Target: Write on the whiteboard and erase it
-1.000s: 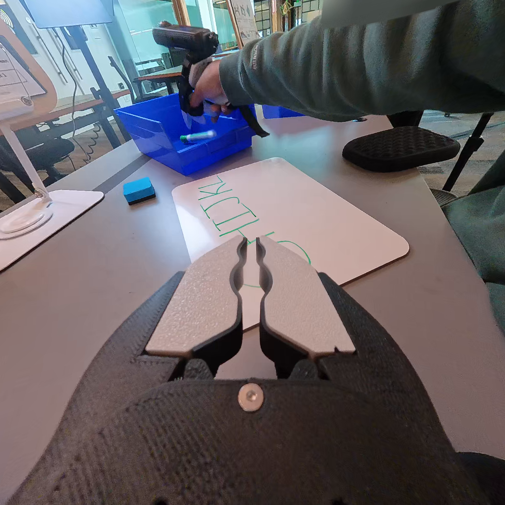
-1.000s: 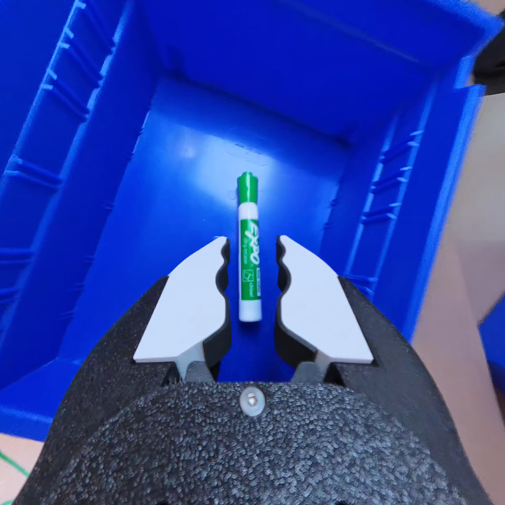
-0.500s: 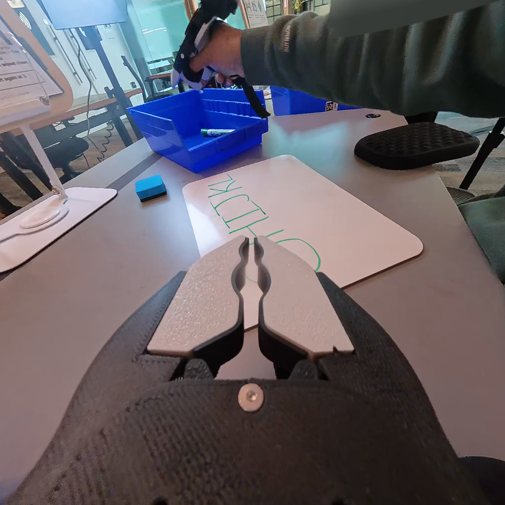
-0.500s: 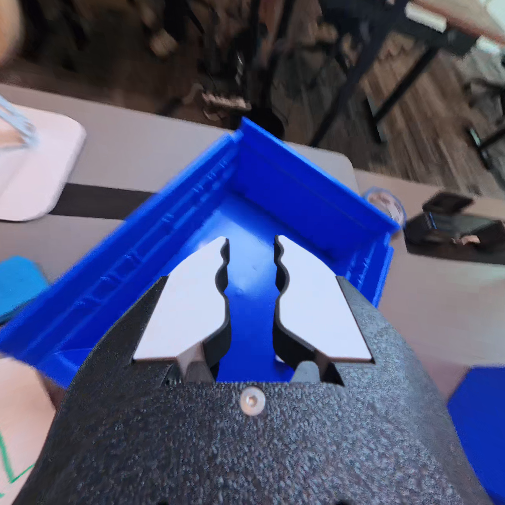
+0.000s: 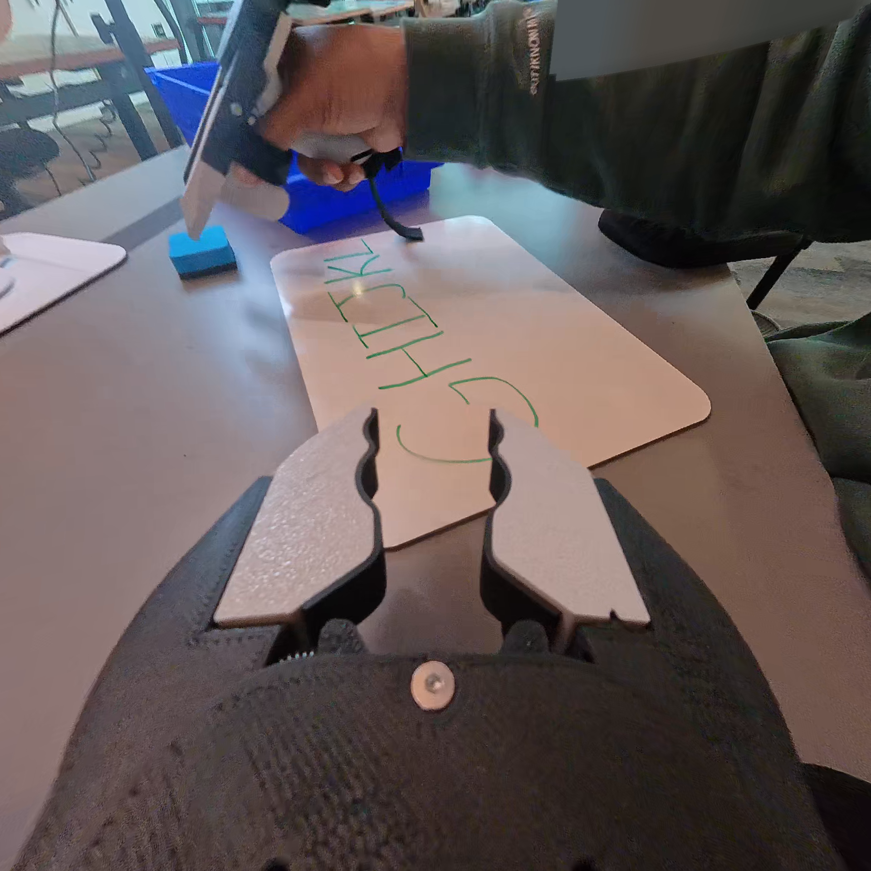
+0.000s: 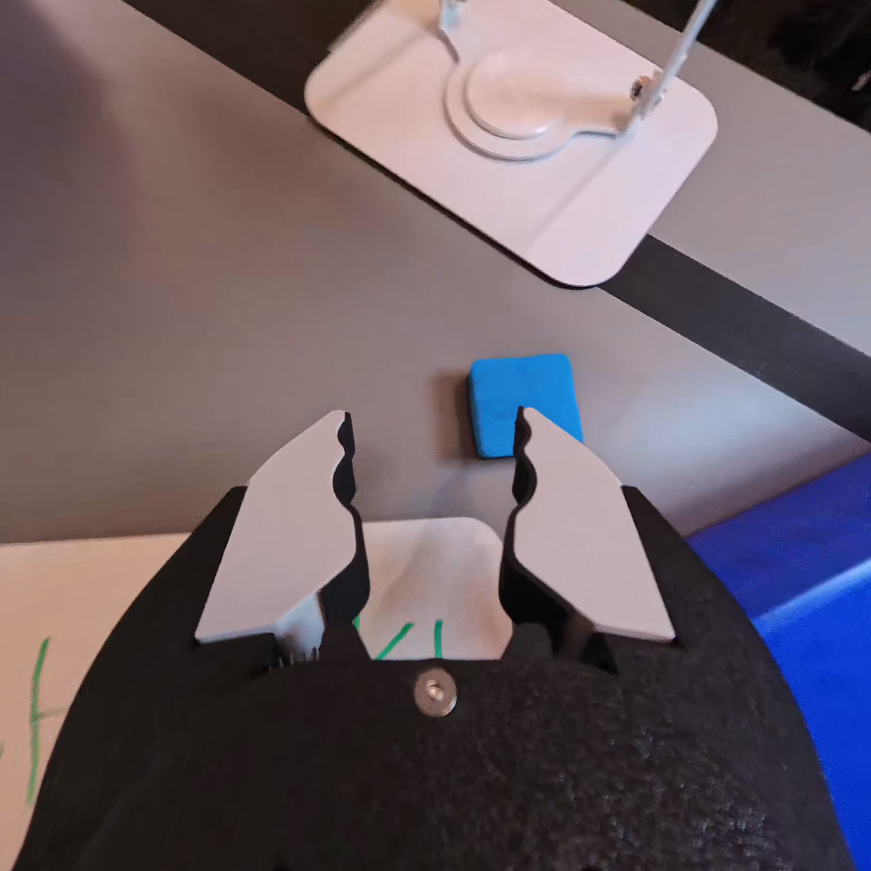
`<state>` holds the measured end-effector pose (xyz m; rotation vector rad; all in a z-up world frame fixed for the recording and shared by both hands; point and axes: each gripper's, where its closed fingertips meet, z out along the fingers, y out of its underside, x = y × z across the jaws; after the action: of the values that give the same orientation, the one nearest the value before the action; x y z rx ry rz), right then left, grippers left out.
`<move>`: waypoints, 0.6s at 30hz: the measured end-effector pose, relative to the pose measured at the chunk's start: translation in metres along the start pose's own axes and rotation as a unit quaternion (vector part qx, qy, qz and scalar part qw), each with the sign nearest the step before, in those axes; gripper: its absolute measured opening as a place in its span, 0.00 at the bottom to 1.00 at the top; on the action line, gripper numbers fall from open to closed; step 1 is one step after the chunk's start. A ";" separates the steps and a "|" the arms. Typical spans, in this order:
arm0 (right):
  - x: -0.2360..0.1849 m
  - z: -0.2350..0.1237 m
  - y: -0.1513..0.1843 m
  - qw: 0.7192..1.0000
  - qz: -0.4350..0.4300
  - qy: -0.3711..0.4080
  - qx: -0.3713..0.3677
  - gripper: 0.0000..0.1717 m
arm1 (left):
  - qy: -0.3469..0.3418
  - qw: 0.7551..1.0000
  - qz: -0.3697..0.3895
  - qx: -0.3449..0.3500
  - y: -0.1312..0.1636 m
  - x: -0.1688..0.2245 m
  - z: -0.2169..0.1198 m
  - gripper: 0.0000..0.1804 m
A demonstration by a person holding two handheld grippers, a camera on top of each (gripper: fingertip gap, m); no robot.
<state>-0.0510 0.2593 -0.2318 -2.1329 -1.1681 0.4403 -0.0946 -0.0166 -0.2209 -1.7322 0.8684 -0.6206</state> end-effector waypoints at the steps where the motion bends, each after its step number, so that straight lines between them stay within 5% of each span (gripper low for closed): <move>1: 0.008 0.008 0.000 1.000 0.009 0.020 -0.001 0.40 | 0.002 1.000 -0.005 -0.003 0.001 0.000 0.001 0.28; 10: 0.044 0.034 0.004 0.995 -0.004 0.083 -0.056 0.48 | 0.001 1.000 -0.002 -0.009 0.002 0.000 0.001 0.31; 16: 0.042 0.039 0.019 0.995 0.002 0.043 -0.091 0.45 | 0.003 1.000 -0.001 -0.013 0.004 0.000 0.002 0.30; 18: 0.042 0.039 0.020 0.996 0.004 0.037 -0.083 0.35 | 0.002 1.000 0.001 -0.016 0.005 0.000 0.003 0.29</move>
<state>-0.0380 0.3017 -0.2734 -2.2751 -1.1907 0.2737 -0.0940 -0.0161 -0.2268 -1.7601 0.8866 -0.6116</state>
